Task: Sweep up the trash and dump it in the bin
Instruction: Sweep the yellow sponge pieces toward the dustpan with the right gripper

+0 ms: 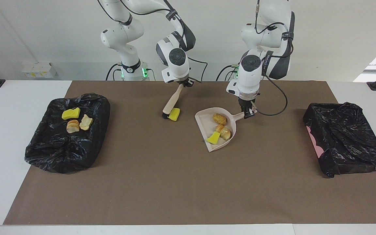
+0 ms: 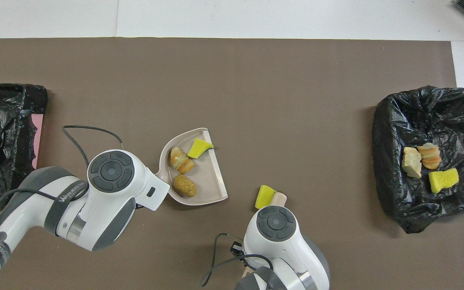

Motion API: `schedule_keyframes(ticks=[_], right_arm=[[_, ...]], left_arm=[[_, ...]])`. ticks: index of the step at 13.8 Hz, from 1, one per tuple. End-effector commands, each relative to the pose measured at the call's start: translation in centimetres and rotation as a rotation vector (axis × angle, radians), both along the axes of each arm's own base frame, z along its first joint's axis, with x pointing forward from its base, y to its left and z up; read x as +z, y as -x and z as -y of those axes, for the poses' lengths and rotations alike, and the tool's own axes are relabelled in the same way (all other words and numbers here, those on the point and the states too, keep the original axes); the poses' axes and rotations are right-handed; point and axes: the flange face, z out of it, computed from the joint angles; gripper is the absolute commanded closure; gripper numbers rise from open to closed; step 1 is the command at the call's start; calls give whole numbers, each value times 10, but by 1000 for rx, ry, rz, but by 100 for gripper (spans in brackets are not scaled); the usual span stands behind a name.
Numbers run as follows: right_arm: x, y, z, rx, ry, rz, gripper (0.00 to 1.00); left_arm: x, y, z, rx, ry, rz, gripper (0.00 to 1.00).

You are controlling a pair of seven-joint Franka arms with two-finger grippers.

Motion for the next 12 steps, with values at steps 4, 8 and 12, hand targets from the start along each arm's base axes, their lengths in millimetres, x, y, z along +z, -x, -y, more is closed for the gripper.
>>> schedule_keyframes(ticks=[4,8,12], right_arm=[[9,-60,-3,256,-187,56,100],[13,-73,-10,478,-321,99,100],[25,-81,-24,567,-443,122,100]], left_arm=[[-1,10,-3,-30,-8,14,100],[0,10,-2,-32,-5,18,100],[0,9,-3,-31,-3,20,100]])
